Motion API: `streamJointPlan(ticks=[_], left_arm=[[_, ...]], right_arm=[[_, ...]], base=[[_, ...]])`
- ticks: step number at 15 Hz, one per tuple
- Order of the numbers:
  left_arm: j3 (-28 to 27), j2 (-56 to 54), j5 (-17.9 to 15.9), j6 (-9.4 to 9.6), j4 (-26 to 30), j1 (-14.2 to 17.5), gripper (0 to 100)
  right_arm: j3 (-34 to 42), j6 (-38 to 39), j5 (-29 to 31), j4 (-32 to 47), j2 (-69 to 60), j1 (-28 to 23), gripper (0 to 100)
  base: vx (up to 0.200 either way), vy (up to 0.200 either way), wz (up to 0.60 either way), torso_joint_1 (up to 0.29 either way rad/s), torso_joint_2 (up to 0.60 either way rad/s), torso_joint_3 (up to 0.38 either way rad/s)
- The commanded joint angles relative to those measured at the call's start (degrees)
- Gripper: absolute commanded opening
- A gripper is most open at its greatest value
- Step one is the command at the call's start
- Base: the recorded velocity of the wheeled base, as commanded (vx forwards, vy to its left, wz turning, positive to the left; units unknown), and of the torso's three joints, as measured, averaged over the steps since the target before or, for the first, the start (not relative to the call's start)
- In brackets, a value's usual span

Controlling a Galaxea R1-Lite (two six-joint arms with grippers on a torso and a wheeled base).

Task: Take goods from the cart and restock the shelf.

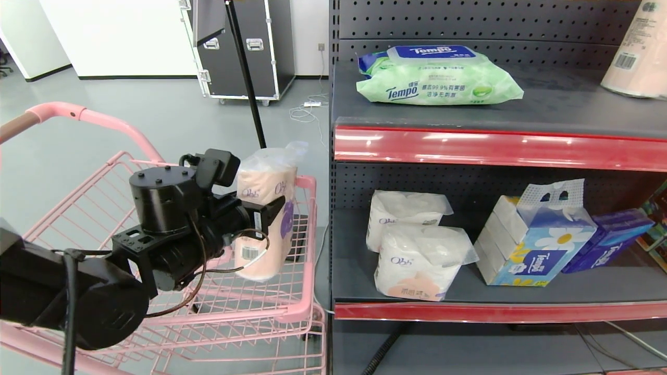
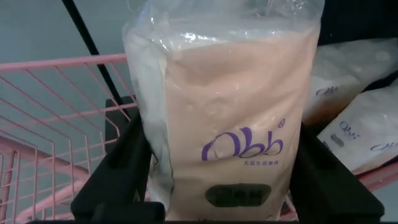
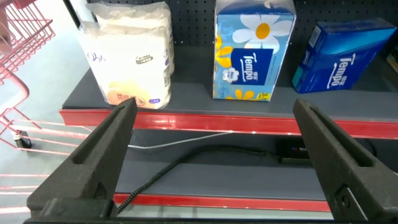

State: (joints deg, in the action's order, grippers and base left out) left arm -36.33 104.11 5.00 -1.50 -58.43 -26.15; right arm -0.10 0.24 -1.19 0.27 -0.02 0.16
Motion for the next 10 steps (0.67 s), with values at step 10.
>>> streamJointPlan(ticks=[10], left_arm=[[8.91, 1.62, -0.43, 0.01, -1.60, 1.54, 0]], right_arm=[[0.01, 0.02, -0.04, 0.00, 0.02, 0.02, 100]], base=[[0.000, 0.000, 0.00, 0.000, 0.00, 0.000]])
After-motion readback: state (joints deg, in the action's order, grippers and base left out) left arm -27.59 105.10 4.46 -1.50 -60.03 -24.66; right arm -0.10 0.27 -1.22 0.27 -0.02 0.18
